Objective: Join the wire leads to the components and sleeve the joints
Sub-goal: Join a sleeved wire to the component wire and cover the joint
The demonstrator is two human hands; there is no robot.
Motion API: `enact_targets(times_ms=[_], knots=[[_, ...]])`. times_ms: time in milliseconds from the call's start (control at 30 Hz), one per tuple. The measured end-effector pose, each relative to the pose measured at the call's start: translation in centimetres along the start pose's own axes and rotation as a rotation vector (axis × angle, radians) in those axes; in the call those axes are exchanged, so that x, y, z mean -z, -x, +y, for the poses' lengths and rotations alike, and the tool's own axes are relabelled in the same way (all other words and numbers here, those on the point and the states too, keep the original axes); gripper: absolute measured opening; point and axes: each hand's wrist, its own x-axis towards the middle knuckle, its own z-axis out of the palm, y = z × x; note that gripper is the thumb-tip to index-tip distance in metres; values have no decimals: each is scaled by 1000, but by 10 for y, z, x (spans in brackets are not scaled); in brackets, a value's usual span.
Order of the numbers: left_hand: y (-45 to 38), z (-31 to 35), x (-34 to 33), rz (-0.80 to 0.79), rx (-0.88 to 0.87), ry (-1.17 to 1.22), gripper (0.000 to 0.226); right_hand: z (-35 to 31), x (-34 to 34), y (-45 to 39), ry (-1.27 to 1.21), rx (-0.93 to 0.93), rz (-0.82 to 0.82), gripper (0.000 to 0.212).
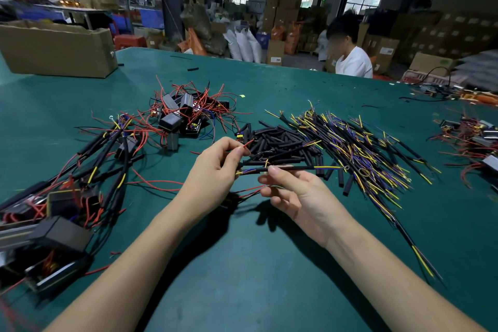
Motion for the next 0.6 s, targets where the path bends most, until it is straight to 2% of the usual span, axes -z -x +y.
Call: enact_targets(times_ms=[200, 400, 533, 567, 600], knots=[[-1, 1, -2, 63, 42, 93, 21, 2, -2, 2, -61, -37, 31, 7], [1, 2, -3, 107, -12, -5, 17, 4, -8, 4, -51, -79, 47, 11], [0, 0, -5, 102, -7, -10, 17, 0, -10, 10, 225, -204, 2, 34], [-1, -1, -5, 101, -7, -17, 17, 0, -11, 12, 331, -141, 3, 37], [-1, -2, -5, 99, -2, -20, 18, 2, -12, 13, 461, 11, 24, 36]])
